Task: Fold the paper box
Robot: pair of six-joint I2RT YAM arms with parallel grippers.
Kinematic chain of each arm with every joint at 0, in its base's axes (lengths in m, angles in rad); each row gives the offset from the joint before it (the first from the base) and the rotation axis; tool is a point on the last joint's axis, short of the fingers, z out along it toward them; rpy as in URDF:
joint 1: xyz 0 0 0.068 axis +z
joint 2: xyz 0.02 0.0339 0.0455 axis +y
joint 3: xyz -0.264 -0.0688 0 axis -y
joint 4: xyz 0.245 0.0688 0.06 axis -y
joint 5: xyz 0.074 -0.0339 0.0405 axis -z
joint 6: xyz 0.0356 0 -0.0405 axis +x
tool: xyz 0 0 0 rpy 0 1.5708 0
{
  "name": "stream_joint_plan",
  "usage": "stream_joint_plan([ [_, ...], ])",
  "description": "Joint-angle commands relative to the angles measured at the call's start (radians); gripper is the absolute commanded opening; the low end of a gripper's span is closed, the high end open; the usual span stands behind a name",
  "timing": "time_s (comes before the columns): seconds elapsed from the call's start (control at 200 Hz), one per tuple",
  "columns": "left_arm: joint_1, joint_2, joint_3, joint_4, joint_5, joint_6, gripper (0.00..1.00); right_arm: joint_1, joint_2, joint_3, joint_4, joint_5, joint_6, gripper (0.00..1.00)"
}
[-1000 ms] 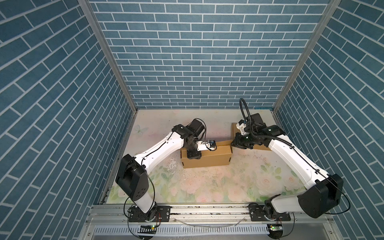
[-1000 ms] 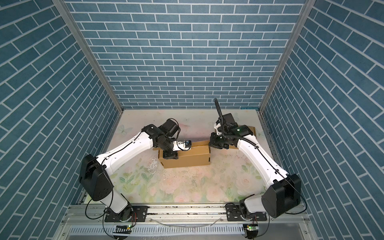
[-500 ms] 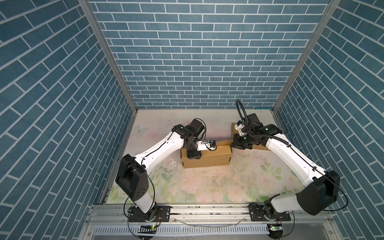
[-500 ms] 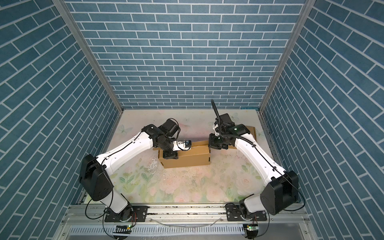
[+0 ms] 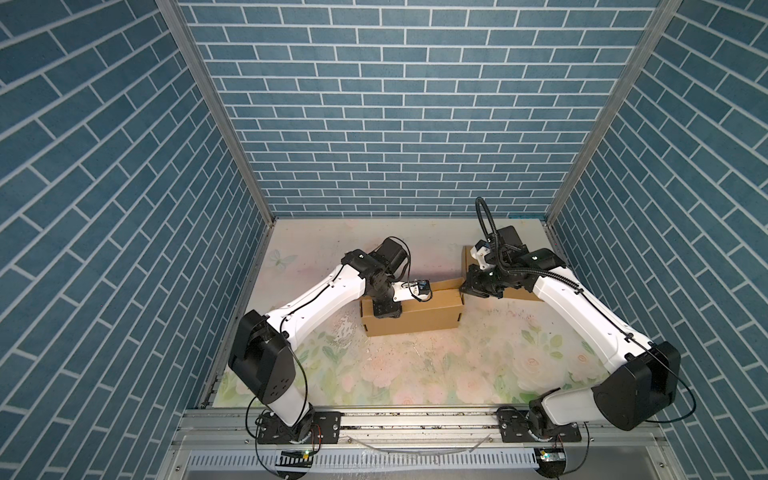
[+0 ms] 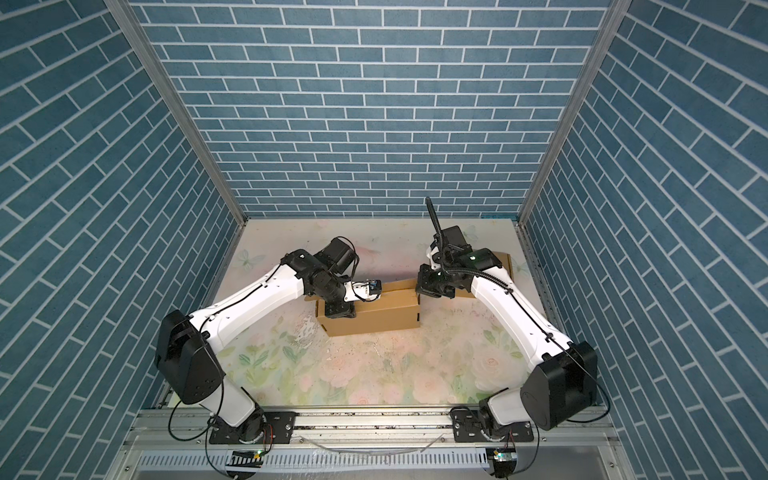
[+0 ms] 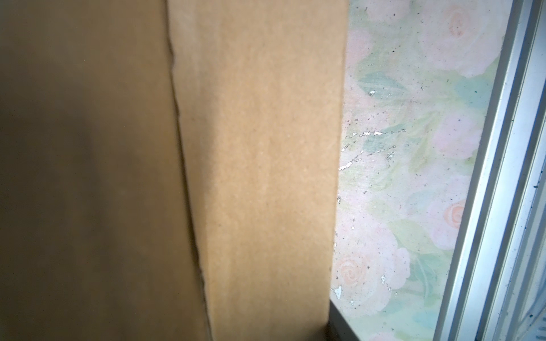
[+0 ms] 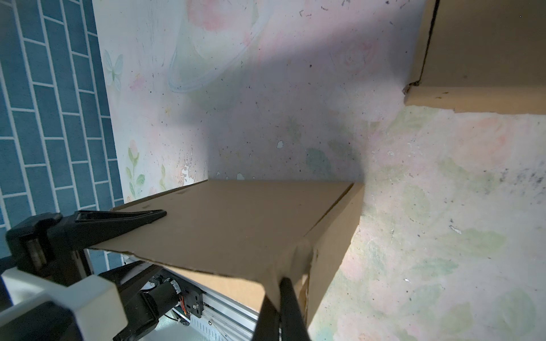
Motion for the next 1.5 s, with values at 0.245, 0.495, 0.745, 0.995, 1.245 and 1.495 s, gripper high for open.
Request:
stream_joint_plan([
  [0.245,-0.007,0.008,-0.036,0.017,0.015,0.021,0.37,-0.012,-0.022,-0.057,-0.029,0.050,-0.049,0.00],
  [0.495,-0.006,0.000,-0.020,0.011,-0.013,0.014,0.50,-0.012,-0.010,-0.063,-0.028,0.058,-0.057,0.00],
  [0.745,-0.007,-0.031,-0.017,0.033,-0.049,0.002,0.63,-0.011,-0.004,-0.059,-0.020,0.055,-0.046,0.00],
  [0.995,0.000,-0.119,-0.022,0.056,-0.038,-0.028,0.71,-0.012,-0.002,-0.048,-0.016,0.052,-0.031,0.00],
  [1.245,0.084,-0.265,-0.041,0.087,-0.022,-0.185,0.69,-0.011,-0.003,-0.048,-0.021,0.058,-0.031,0.00],
  [1.495,0.265,-0.451,-0.188,0.107,0.023,-0.426,0.63,-0.011,0.002,-0.045,-0.018,0.051,-0.032,0.00],
])
